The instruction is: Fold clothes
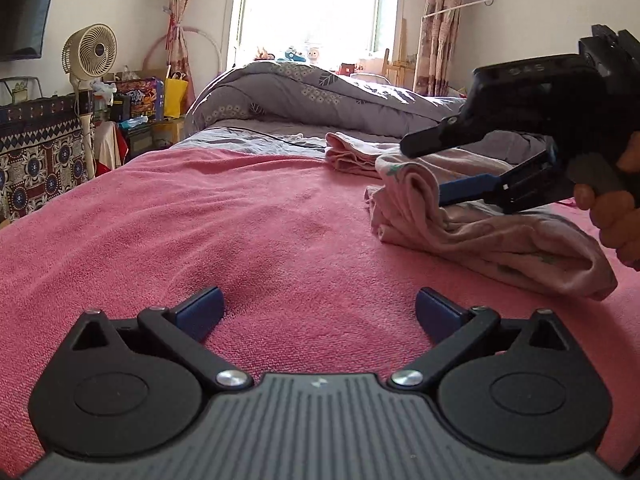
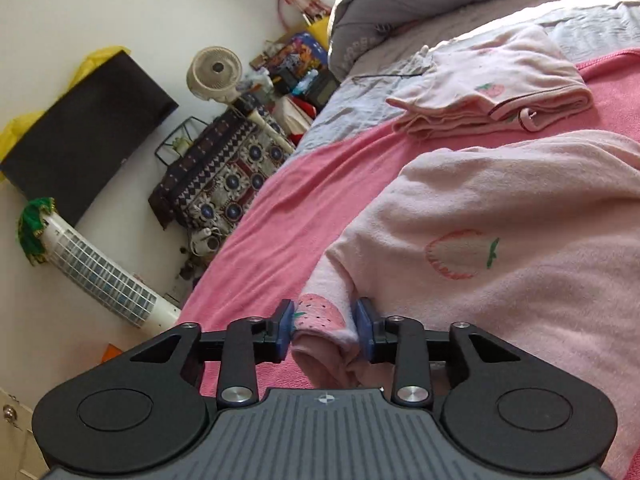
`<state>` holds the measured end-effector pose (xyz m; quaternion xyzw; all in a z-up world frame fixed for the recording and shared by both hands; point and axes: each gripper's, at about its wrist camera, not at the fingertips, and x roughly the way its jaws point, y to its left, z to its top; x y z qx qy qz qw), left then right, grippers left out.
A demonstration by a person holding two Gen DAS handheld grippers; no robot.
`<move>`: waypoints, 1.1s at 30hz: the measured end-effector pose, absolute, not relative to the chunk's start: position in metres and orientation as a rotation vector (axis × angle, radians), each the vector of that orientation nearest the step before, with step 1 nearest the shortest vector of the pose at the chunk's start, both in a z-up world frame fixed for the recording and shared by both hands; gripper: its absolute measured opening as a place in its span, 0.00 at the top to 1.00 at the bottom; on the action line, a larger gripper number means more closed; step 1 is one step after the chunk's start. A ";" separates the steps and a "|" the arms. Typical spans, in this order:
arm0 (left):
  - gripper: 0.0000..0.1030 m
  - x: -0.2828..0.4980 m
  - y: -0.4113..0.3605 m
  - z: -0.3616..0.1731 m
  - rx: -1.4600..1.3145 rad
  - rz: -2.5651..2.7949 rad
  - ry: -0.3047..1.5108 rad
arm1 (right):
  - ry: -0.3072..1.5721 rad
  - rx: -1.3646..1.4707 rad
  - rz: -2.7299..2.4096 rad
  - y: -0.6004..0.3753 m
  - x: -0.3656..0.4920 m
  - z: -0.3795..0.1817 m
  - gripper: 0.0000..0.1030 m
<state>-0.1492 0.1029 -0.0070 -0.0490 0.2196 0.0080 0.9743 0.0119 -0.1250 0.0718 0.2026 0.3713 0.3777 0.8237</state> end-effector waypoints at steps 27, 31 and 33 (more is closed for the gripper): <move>0.00 -0.076 0.118 0.005 -0.443 0.049 0.504 | 0.402 0.006 0.736 -0.186 -0.059 0.077 0.34; 0.00 -0.091 0.144 -0.002 -0.611 0.024 0.417 | 0.491 -0.197 0.813 -0.160 -0.066 0.039 0.35; 0.00 -0.091 0.148 -0.002 -0.618 0.025 0.409 | 0.482 -0.341 0.847 -0.151 -0.087 0.021 0.31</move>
